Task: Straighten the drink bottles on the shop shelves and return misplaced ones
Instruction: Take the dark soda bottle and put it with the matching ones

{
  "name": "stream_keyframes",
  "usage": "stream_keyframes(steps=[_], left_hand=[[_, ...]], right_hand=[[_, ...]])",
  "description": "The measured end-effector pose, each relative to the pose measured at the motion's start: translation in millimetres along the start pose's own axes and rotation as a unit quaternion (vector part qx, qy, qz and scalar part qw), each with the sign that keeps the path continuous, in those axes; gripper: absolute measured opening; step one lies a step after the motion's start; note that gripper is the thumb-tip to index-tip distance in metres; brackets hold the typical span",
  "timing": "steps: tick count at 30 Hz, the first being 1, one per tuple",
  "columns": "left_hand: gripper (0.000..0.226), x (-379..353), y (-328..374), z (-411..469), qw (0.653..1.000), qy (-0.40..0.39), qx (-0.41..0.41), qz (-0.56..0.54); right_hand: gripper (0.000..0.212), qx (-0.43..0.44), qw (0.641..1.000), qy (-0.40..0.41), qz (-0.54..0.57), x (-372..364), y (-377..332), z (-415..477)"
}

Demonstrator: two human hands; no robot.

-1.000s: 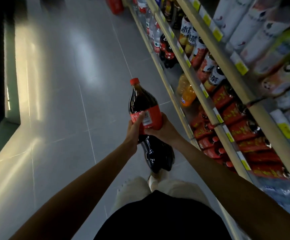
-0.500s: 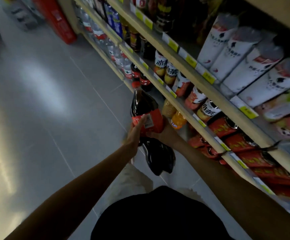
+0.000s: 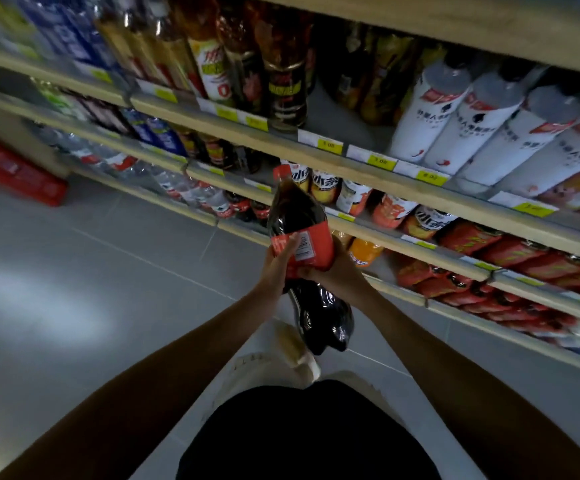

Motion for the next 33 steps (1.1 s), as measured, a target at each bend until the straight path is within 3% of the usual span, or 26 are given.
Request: stream_keyframes(steps=[6,10,17,24,29,33], left_hand=[[0.012,25.8,-0.4,13.9,0.998,-0.050,0.009,0.034],[0.029,44.9,-7.6,20.4,0.997,-0.064,0.014,0.041],[0.040,79.1,-22.7,43.6,0.993,-0.094,0.044,0.057],[0.045,118.0,-40.9,122.0,0.985,-0.123,0.079,0.096],[0.032,135.6,-74.8,198.7,0.982,-0.126,0.078,0.116],[0.048,146.0,-127.4,266.1,0.982,-0.121,0.071,0.123]], right_hand=[[0.093,0.017,0.997,0.075,0.029,-27.5,2.5,-5.7],[0.097,0.011,0.994,0.107,0.035,-49.8,14.9,-10.3],[0.094,-0.035,0.989,0.123,0.068,-96.0,32.4,-4.4],[0.090,-0.074,0.985,0.150,0.050,-151.7,60.1,53.8],[0.091,-0.068,0.983,0.162,0.048,-189.0,105.7,117.9],[0.098,-0.040,0.984,0.167,0.041,-211.2,161.0,170.5]])
Point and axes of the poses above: each hand's wrist, its own z-axis towards the middle knuckle, its own x-axis out of the back of the hand, y = z × x, the point moved 5 cm from there along z, towards the middle knuckle, and after that the axes turned 8 degrees about y, right-handed, at the moved point
